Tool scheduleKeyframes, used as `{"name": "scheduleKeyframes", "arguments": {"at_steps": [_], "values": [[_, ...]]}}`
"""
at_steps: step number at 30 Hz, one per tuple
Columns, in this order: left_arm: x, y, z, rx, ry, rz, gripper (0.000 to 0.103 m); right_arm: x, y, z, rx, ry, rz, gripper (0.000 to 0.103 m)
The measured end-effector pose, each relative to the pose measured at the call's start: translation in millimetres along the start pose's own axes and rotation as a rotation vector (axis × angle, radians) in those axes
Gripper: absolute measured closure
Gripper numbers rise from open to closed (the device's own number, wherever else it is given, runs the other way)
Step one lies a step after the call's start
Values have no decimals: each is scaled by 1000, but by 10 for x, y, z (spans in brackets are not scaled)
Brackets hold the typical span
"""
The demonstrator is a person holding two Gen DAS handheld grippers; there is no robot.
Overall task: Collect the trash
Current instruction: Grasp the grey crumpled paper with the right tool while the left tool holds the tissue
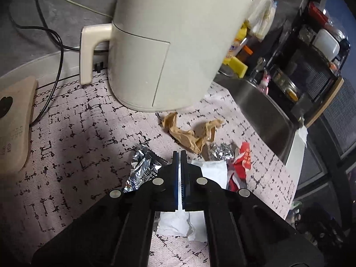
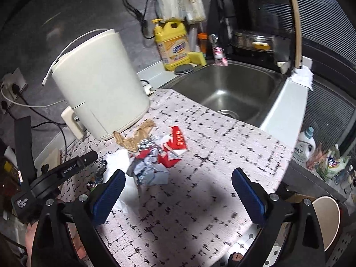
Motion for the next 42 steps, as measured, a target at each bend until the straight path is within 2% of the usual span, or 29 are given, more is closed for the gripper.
{"name": "scheduleKeyframes", "arguments": {"at_steps": [2,4,5,6,7,9,12,16,19,23,26,33,38,42], "values": [[2,8,8,10,0,-14,96,50,33,61,7,25,-13,9],[-7,-1,46,23,-4,-32,73,74,49,85,8,38,-26,9],[-8,-8,54,16,-3,-41,55,74,59,100,10,43,-30,9],[-14,-15,59,5,0,-46,50,68,62,108,11,45,-31,9],[-29,-17,81,6,-1,-48,49,48,66,117,14,45,-32,9],[-71,-34,143,20,-7,-47,38,-8,75,135,17,41,-27,9],[-172,-60,230,30,-11,-33,28,-104,79,153,23,33,-15,9],[-289,-127,353,48,24,2,24,-202,67,158,26,22,-1,9],[-279,-156,416,61,35,-9,30,-252,61,166,29,18,8,9],[-274,-162,442,85,37,-5,82,-260,47,176,32,22,12,9],[-254,-149,396,76,34,-2,100,-214,44,188,32,35,3,9],[-108,-19,97,-21,43,-23,101,-24,57,283,44,83,-27,14],[103,116,-120,-100,92,-71,101,121,94,370,52,121,-56,16],[249,149,-167,-113,133,-97,101,241,128,469,66,150,-83,18]]}}
Point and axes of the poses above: each gripper's, at about its wrist camera, not at the fingertips, and z roughly the way its jaws point, x to its left, y to its top, the point moved 2 cm from there along z, roughly the way its jaws point, and after that the axes turned 9 degrees about -z, right-handed, at the moved point
